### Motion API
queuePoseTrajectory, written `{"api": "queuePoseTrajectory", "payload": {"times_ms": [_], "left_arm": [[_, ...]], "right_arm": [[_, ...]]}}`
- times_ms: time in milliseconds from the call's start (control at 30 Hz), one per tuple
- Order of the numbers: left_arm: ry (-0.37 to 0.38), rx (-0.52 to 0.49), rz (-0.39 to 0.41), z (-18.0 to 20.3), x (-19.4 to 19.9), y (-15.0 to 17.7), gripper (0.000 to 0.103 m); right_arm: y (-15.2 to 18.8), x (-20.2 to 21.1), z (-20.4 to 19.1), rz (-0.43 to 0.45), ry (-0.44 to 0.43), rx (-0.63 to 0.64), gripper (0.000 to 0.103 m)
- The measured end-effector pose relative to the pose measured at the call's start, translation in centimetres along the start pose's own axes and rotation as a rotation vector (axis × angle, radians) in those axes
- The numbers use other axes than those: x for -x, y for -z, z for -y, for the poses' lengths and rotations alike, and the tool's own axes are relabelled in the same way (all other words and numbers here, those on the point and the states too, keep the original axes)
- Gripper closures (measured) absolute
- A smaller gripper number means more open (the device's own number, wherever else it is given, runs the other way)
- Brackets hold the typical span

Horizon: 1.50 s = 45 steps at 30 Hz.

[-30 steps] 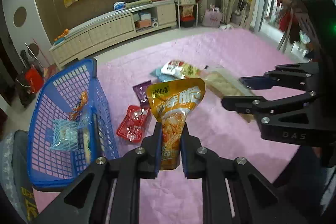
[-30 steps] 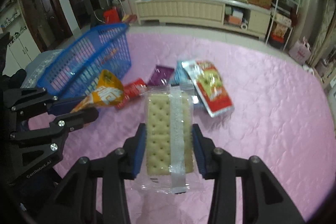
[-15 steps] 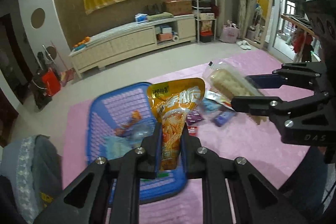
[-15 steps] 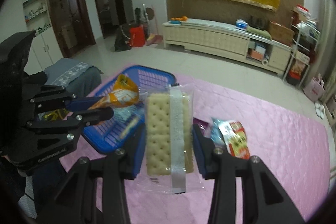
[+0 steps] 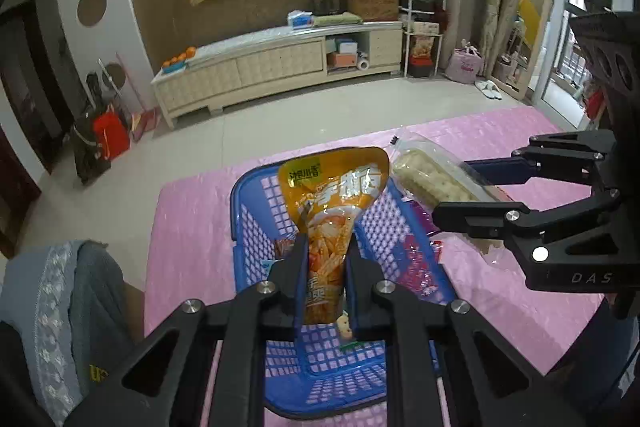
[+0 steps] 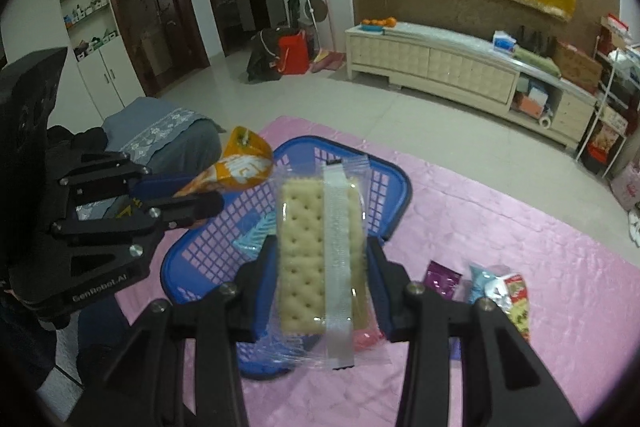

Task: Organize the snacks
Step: 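Carry both packets over the blue basket and open both grippers to drop them, then move both open grippers back from the basket toward the remaining snacks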

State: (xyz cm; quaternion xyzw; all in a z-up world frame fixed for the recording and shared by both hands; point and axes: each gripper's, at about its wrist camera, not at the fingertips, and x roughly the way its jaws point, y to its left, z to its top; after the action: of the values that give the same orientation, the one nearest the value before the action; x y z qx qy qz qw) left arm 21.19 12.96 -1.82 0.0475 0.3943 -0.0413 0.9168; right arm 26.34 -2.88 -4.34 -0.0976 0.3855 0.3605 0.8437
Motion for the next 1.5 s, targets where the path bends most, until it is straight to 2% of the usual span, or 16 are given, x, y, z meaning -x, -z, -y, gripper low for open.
{"api": "queuePoseTrajectory", "payload": {"times_ms": [300, 533, 567, 633, 667, 700, 767, 833, 1167, 1333, 1500], "left_arm": [[0.026, 0.060, -0.064, -1.8, -4.6, 0.8, 0.088], [0.040, 0.092, -0.078, -2.5, -5.7, 1.2, 0.085], [0.042, 0.099, -0.076, -2.7, -5.7, 1.2, 0.084], [0.031, 0.119, -0.069, -3.0, -5.7, 1.1, 0.071], [0.028, 0.123, -0.067, -3.0, -5.6, 1.4, 0.057], [0.026, 0.125, -0.067, -2.9, -5.6, 1.5, 0.049], [0.028, 0.112, -0.060, -2.7, -5.3, 1.8, 0.043], [0.019, 0.093, -0.049, -2.5, -4.9, 2.1, 0.040], [0.068, 0.065, 0.001, -0.8, -1.8, 2.2, 0.024], [0.079, 0.016, 0.009, 1.8, 0.0, 1.8, 0.024], [0.096, -0.024, 0.034, 4.5, 1.7, 1.1, 0.023]], "right_arm": [[-0.6, -4.2, -0.1, -0.075, 0.015, 0.007, 0.056], [-1.1, -5.9, 0.0, -0.109, 0.031, 0.015, 0.056], [-1.1, -5.9, -0.1, -0.109, 0.035, 0.019, 0.056], [-1.3, -6.0, 0.0, -0.105, 0.030, 0.022, 0.056], [-1.5, -6.1, 0.0, -0.101, 0.029, 0.026, 0.054], [-1.5, -6.1, 0.0, -0.097, 0.045, 0.037, 0.050], [-1.5, -6.1, 0.1, -0.086, 0.101, 0.036, 0.021], [-1.3, -5.7, 0.6, -0.072, 0.106, 0.010, 0.016], [0.2, -1.5, 2.2, -0.051, 0.135, -0.023, 0.016], [1.0, 1.9, 3.4, -0.039, 0.145, -0.054, 0.010], [2.1, 5.1, 4.3, -0.012, 0.186, -0.056, 0.009]]}}
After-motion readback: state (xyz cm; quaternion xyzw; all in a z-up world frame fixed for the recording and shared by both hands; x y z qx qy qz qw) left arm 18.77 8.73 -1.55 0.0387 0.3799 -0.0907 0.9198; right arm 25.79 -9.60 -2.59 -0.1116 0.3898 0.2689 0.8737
